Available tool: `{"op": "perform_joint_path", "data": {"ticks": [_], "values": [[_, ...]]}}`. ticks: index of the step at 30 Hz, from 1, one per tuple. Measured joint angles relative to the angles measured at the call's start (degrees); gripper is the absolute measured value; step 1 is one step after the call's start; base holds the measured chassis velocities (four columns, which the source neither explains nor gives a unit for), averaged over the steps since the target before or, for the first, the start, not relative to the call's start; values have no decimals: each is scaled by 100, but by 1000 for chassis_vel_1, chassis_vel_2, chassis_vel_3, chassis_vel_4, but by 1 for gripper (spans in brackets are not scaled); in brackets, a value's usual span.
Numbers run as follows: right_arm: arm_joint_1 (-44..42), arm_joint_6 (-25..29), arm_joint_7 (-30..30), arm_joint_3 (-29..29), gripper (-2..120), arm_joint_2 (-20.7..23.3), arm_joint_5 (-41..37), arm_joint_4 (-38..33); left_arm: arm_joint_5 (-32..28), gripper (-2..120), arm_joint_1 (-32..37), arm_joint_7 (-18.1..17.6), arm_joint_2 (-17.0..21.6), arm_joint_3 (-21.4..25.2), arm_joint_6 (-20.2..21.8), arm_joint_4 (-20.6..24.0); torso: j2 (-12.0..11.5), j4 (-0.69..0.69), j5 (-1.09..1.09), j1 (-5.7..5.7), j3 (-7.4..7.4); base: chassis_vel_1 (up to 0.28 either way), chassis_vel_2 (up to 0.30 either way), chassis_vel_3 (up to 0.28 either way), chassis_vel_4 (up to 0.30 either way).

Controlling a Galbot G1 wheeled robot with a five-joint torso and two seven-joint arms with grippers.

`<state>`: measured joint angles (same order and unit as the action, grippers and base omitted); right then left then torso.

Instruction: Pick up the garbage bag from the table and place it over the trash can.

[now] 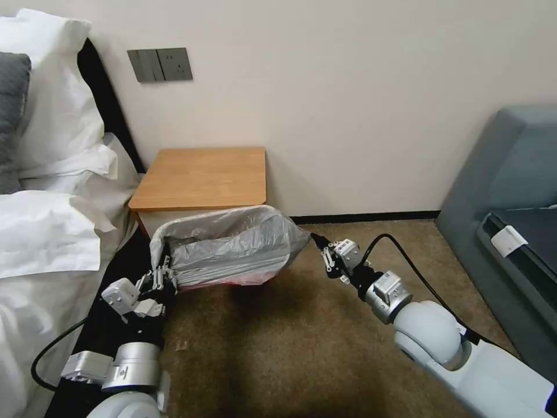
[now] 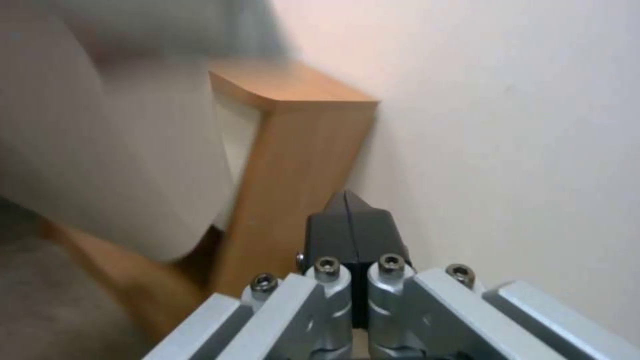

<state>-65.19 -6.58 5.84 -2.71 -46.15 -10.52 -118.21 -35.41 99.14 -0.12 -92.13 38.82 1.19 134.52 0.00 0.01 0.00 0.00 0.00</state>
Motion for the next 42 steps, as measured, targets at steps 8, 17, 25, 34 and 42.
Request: {"op": "perform_joint_path", "data": {"ticks": [8,17,25,34,42], "values": [[-710,591,-73,-373,10,-149,957,-256,15,8,-70,-117,0,52,87,-80,0,0,-1,0,0,0,0,0,0],[-1251,1802,-639,-766,43,-419,2660,-123,31,8,-103,-258,0,52,199,-95,0,-1,-1,0,-1,0,0,0,0],[-912,2516,-352,-670,77,-756,4441,267,47,8,-55,-283,0,-20,226,-72,0,0,-1,0,0,0,0,0,0],[-668,2559,-172,-485,99,-982,4974,378,108,8,-28,-289,0,-90,242,-66,0,-1,0,0,0,0,0,0,0],[-534,2485,-193,-404,74,-967,4926,405,118,8,-2,-288,0,-116,242,-49,0,0,-1,0,0,0,0,0,0]]}}
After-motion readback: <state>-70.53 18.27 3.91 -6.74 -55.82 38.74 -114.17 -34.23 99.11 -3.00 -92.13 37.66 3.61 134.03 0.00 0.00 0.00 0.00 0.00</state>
